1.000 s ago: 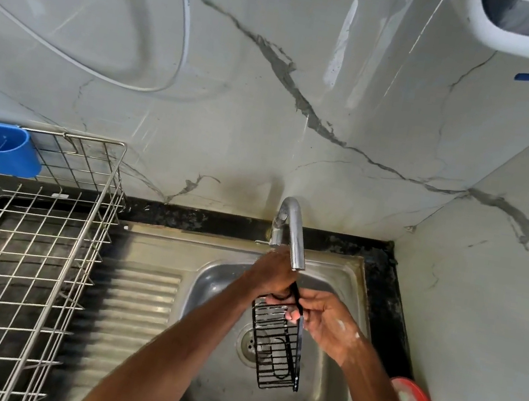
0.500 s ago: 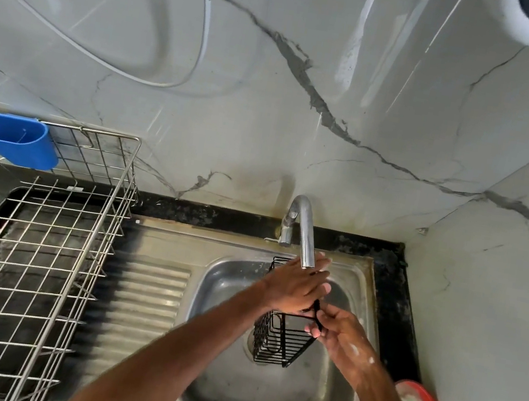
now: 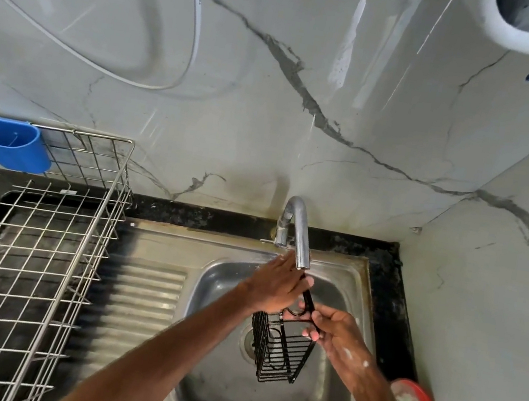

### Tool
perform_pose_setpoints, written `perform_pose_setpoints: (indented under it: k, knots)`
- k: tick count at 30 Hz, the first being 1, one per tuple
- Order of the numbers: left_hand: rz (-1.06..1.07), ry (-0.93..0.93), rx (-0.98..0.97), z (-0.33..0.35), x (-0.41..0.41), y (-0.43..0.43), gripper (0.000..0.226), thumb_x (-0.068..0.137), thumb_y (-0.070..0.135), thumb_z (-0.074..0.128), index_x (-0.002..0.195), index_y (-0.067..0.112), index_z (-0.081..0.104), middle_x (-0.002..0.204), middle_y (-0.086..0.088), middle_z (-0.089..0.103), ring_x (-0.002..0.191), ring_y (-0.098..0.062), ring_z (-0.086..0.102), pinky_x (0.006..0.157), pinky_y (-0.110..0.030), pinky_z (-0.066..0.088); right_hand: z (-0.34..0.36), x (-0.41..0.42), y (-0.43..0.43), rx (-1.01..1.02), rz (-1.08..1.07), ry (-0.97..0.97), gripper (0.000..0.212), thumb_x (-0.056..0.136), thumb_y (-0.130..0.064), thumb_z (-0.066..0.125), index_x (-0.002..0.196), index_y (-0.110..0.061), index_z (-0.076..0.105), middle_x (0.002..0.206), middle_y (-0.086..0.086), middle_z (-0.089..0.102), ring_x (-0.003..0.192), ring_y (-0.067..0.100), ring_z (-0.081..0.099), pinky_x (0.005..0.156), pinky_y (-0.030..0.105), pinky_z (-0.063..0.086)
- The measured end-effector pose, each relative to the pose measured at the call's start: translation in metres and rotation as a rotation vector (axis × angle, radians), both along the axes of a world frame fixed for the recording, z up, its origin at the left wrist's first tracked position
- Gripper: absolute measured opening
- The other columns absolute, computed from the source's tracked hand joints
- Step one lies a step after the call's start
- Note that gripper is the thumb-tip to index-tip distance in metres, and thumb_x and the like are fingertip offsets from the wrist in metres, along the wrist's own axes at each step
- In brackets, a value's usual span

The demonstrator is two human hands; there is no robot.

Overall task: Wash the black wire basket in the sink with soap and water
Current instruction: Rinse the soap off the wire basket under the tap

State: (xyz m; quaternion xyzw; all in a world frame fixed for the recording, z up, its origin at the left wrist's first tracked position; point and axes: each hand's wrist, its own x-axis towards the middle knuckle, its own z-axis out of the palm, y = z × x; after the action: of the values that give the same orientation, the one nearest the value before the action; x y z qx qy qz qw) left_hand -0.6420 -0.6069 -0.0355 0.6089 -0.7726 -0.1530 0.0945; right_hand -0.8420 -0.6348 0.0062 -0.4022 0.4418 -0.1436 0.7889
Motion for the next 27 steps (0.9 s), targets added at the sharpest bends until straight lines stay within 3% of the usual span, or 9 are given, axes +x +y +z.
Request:
perform_pose_setpoints:
  k: [2,3,5,10,15,19,21,24,27]
  knots:
    - [0.030,0.023,-0.004,0.006,-0.020,0.014,0.056,0.113,0.038,0.023,0.155,0.007,0.040,0.165,-0.020,0.031,0.156,-0.036,0.024,0.124,-0.051,0.002,-0.002,0.000,-0.003,0.012,-0.067,-0.009,0.023,0.099,0.004,0.050,0.106,0.007,0.071,0.097,0.022,0.074,0.058,0.013,0.056,0.057,0.021,0.051]
    - [0.048,0.055,0.062,0.010,-0.029,0.023,0.061,0.112,0.044,0.016,0.163,0.011,0.020,0.172,-0.013,0.010,0.160,-0.028,0.003,0.126,-0.047,-0.007,-0.004,-0.001,-0.004,0.019,-0.096,-0.004,0.023,0.098,0.004,0.049,0.106,0.007,0.071,0.087,0.018,0.073,0.056,0.012,0.056,0.055,0.020,0.050]
    - [-0.001,0.066,0.060,0.015,-0.043,0.038,0.066,0.110,0.049,0.007,0.165,0.013,0.007,0.173,-0.007,-0.003,0.160,-0.019,-0.010,0.126,-0.046,-0.014,-0.008,-0.002,-0.005,0.029,-0.124,0.004,0.024,0.099,0.005,0.048,0.110,0.008,0.068,0.074,0.010,0.067,0.052,0.010,0.054,0.049,0.019,0.047]
    - [0.031,0.082,0.039,0.005,-0.011,0.021,0.071,0.106,0.054,-0.004,0.165,0.017,0.004,0.173,-0.005,0.004,0.160,-0.019,0.000,0.129,-0.039,-0.004,-0.013,-0.006,-0.004,0.011,-0.083,-0.045,0.027,0.097,0.002,0.051,0.119,0.012,0.063,0.099,0.026,0.071,0.045,0.009,0.046,0.061,0.027,0.051]
    - [0.287,0.282,0.156,0.011,0.011,0.001,0.053,0.114,0.034,0.028,0.147,-0.005,0.042,0.150,-0.024,0.045,0.147,-0.034,0.036,0.126,-0.049,0.027,-0.005,-0.006,-0.004,-0.012,-0.009,-0.086,0.036,0.090,-0.008,0.057,0.119,0.013,0.062,0.111,0.036,0.068,0.044,0.008,0.043,0.063,0.025,0.049]
    - [0.256,0.121,0.185,0.014,-0.017,0.029,0.085,0.100,0.061,-0.005,0.164,0.005,0.005,0.171,-0.021,0.002,0.159,-0.035,-0.004,0.129,-0.055,0.002,-0.013,-0.010,-0.007,-0.040,-0.012,-0.042,0.036,0.089,-0.010,0.061,0.119,0.010,0.065,0.106,0.034,0.070,0.047,0.009,0.049,0.058,0.024,0.043]
    - [0.182,0.075,0.124,0.014,-0.036,0.047,0.087,0.099,0.062,-0.009,0.164,0.006,0.002,0.170,-0.025,-0.002,0.157,-0.040,-0.008,0.126,-0.057,-0.001,-0.018,-0.012,-0.010,-0.028,-0.031,-0.046,0.046,0.083,-0.016,0.073,0.120,0.011,0.065,0.093,0.026,0.070,0.049,0.010,0.051,0.055,0.023,0.042]
    - [0.140,0.017,-0.122,0.015,-0.050,0.064,0.065,0.108,0.043,0.029,0.152,-0.003,0.038,0.153,-0.027,0.048,0.147,-0.044,0.039,0.118,-0.049,0.023,-0.022,-0.015,-0.016,-0.056,-0.008,-0.054,0.072,0.060,-0.035,0.095,0.114,0.007,0.071,0.085,0.021,0.069,0.050,0.011,0.052,0.050,0.019,0.043]
    - [0.224,0.201,-0.204,0.027,-0.038,0.060,0.052,0.105,0.026,0.044,0.150,-0.001,0.045,0.150,-0.022,0.053,0.144,-0.034,0.047,0.120,-0.039,0.018,-0.022,-0.018,-0.019,-0.070,0.039,-0.039,0.055,0.066,-0.026,0.089,0.108,0.005,0.074,0.100,0.032,0.070,0.052,0.014,0.055,0.052,0.020,0.047]
